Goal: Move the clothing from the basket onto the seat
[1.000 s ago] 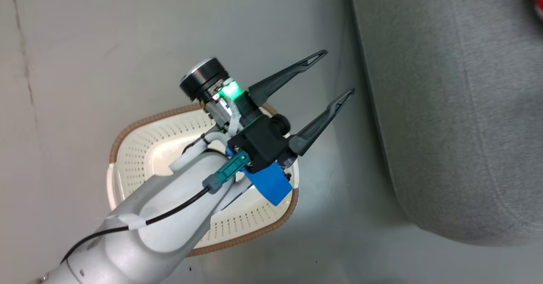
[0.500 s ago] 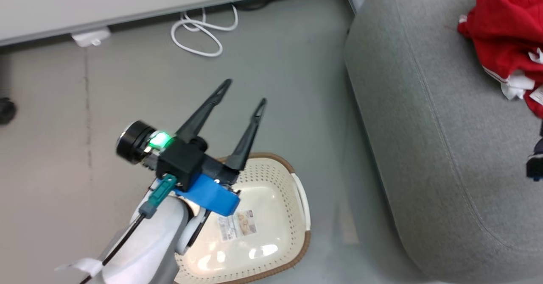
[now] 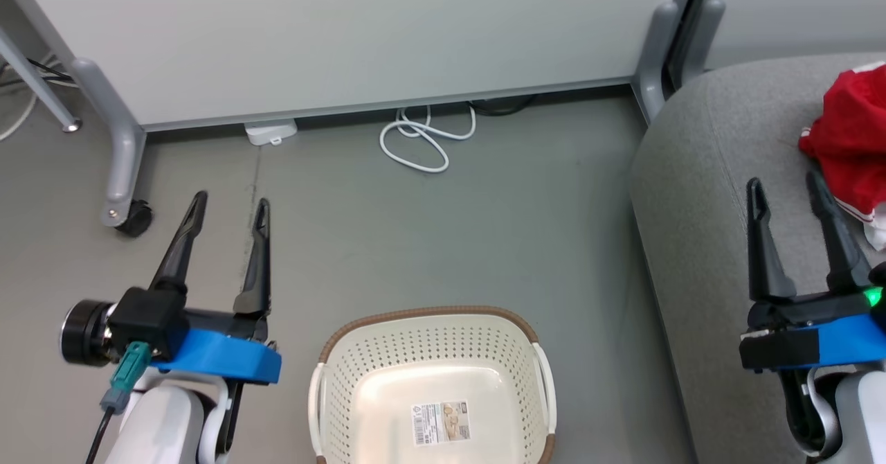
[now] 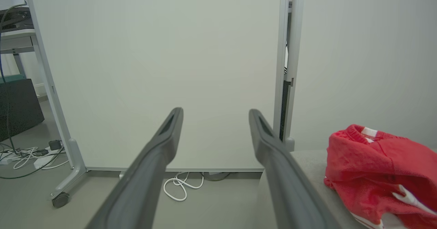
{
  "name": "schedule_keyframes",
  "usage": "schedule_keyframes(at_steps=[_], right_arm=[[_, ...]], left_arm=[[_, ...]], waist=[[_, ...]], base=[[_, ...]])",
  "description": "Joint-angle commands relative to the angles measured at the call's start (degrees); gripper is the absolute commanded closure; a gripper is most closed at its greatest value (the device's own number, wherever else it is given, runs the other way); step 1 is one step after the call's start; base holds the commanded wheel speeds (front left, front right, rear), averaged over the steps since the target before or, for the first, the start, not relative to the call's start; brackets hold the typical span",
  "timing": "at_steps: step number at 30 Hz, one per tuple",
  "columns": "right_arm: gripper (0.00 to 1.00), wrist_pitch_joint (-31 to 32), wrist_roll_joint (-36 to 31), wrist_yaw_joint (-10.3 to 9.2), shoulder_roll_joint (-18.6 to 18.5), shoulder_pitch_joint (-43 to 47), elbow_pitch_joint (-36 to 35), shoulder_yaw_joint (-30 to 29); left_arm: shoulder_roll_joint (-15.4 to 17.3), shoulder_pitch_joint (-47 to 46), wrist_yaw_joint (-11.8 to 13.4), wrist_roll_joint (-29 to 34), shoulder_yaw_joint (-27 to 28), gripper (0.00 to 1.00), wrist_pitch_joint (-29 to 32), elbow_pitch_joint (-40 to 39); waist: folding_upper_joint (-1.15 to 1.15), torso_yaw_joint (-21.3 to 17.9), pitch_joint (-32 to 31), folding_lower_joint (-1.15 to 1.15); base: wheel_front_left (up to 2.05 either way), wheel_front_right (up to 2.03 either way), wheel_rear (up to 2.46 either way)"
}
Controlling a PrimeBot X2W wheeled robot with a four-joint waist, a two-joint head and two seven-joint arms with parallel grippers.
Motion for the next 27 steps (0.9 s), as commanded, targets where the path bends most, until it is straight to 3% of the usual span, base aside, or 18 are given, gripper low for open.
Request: schedule_keyframes(at_steps=[1, 8, 20, 27], right_arm=[[0.0, -0.01, -0.23, 0.02, 0.15, 1.19, 0.19, 0.59], [0.0, -0.01, -1.01, 0.03, 2.17, 5.48, -0.32, 0.79], [0.0, -0.01, -2.42, 0.03, 5.54, 12.9, -0.98, 0.69], [0.0, -0.01, -3.11, 0.03, 6.42, 14.46, 0.23, 0.57]], left_arm=[[-0.27, 1.52, -0.2, 0.58, 1.28, 0.0, -0.15, -0.2], [-2.79, 6.54, -1.62, 1.56, 6.85, 0.0, -0.15, -0.32], [-6.99, 13.27, -3.44, 4.1, 9.64, 0.0, -0.15, 0.56], [-7.67, 14.16, -4.4, 5.16, 10.43, 0.0, -0.15, 0.86]], waist=[[0.0, 1.29, -1.45, 0.01], [0.0, 2.49, -4.02, 0.01], [0.0, 2.54, -7.77, 0.01], [0.0, 2.5, -8.68, 0.01]], base=[[0.0, 0.0, 0.0], [0.0, 0.0, 0.0], [0.0, 0.0, 0.0], [0.0, 0.0, 0.0]])
